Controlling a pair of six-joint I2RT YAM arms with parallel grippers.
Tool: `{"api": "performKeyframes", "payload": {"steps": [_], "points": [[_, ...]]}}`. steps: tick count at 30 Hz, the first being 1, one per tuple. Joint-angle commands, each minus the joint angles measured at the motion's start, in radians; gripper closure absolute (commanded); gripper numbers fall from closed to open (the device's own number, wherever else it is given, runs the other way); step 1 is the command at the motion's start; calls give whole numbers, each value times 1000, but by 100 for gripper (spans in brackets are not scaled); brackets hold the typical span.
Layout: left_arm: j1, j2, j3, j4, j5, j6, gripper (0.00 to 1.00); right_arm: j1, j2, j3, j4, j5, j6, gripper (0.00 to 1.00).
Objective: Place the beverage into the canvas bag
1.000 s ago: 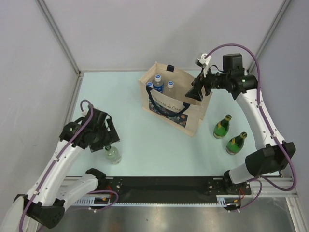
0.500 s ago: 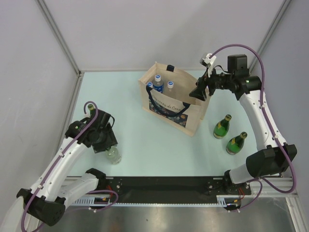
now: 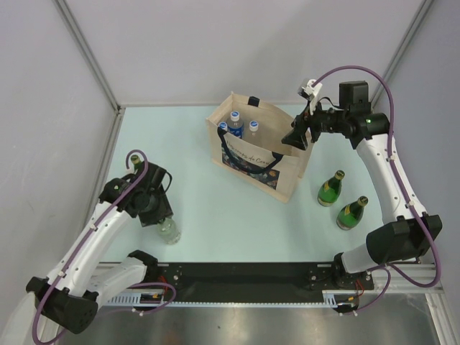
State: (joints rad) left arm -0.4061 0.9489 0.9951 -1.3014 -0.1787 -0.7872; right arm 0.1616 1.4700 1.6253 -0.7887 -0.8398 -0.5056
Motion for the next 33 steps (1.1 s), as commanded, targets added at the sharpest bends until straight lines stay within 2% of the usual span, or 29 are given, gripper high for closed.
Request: {"api": "performKeyframes", "payload": {"steps": [1,12,24,27,30,31,33], "points": [[7,5,14,-13,10,19,48,-7,-20,5,13,-21,7,22],[7,19,45,-33,45,46,48,-11,-14,4,13,-22,4,22],[7,31,65,-32,19,55,56,-14,-20,-4,13,-21,1,22],[7,37,79,-32,13,66,60,-14,-22,-7,11,-19,-2,22],[7,36,99,-27,16,80,70,-16,-27,-8,9,-16,-5,22],[6,36,106,-27,18,89,77,-13,-27,-8,8,-16,-5,22],[7,36,115,-16,25,100,82,-14,-28,-10,6,-15,-7,22]]}}
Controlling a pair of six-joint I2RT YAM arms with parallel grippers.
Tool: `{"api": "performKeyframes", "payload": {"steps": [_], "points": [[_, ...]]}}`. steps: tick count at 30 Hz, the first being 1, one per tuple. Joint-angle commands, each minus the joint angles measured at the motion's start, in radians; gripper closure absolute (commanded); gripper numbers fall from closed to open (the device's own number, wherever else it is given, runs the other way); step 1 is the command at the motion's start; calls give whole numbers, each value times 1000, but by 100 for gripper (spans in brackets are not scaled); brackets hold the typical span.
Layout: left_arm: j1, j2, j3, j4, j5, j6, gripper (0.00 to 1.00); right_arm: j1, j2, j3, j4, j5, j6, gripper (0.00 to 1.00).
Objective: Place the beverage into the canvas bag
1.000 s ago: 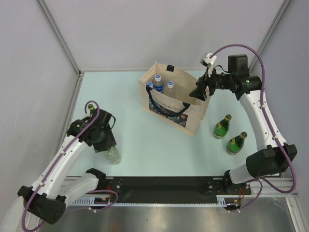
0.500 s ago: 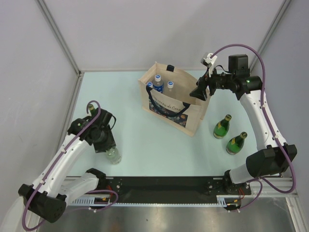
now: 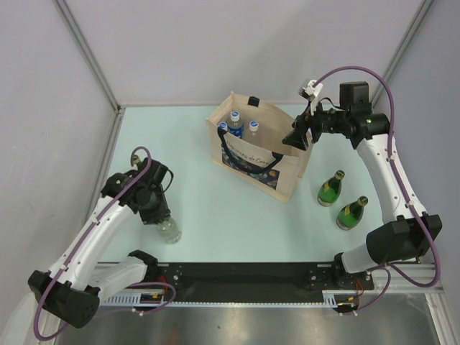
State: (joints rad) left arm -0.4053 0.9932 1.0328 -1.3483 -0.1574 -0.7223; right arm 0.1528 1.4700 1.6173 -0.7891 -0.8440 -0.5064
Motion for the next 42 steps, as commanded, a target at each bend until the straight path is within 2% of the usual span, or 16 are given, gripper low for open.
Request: {"api": "performKeyframes", "payload": {"steps": [1,7,10,17,21,28,33,42], "points": [[5,-8,90,34,15,55,88,-6,-30,0,8,-10,-6,22],[3,-7,151,95,47,174,100,-7,-33,9,4,-13,-6,22],[3,2,176,139,70,240,100,-7,-34,15,-1,-20,-6,22],[3,39,243,294,220,444,100,-7,-40,36,-10,-18,-12,22],[5,81,320,325,278,591,100,-7,-43,41,-18,-15,-17,22],[3,176,476,342,370,750,100,-10,-45,61,-25,-13,-18,22],[-9,246,611,339,424,813,100,-13,-40,72,-24,-12,-15,21],[-52,337,829,382,473,824,100,-27,-27,102,-19,-9,-12,21]]}}
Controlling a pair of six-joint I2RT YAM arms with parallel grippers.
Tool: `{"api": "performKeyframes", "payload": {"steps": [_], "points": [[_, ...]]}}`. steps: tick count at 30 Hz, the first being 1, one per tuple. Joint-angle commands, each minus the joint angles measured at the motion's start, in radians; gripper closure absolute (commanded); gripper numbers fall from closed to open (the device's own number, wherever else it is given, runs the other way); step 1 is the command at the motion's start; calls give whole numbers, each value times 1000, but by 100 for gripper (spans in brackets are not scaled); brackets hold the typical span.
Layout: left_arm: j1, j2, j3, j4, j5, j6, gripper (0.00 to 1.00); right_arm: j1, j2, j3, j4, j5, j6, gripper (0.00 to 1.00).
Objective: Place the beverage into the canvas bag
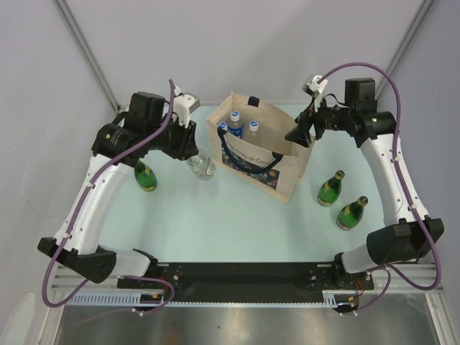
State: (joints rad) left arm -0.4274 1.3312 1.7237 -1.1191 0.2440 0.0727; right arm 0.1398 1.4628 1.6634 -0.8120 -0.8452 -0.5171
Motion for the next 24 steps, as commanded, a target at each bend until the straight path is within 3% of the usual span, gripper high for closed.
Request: {"api": "performKeyframes", "payload": {"steps": [1,17,24], "points": [[-33,16,154,156,72,30,100,-19,-18,61,4,-8,-1,21],[-97,241,558,275,116,-30,100,-97,-10,65,17,-26,17,21],[-108,338,659,396,159,-67,100,-115,-7,55,24,-35,23,21]]}}
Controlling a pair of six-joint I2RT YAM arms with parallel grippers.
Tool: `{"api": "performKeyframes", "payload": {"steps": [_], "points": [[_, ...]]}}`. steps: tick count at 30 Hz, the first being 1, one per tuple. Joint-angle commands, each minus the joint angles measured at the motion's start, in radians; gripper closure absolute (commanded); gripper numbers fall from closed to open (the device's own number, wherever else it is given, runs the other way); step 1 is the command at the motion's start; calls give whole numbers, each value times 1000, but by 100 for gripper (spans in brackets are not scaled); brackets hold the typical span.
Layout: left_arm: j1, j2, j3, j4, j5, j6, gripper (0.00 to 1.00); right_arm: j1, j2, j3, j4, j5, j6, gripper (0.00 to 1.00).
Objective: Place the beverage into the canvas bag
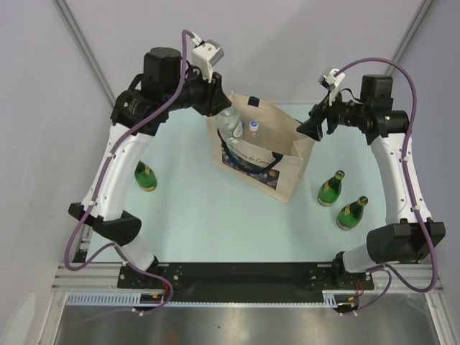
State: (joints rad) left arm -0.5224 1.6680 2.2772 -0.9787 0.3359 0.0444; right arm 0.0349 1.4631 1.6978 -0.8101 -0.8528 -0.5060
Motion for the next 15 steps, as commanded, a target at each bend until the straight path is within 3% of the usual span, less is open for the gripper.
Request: {"api": "performKeyframes", "payload": {"steps": [1,9,15], "points": [[-11,13,107,273,69,-61,100,-12,-7,17,23,-29,14,21],[-21,78,113,402,66,-104,100,-23,-7,-1,31,-48,29,21],[-27,110,99,410,25,-86,100,14,3,-29,-3,-196,-2,23]]}}
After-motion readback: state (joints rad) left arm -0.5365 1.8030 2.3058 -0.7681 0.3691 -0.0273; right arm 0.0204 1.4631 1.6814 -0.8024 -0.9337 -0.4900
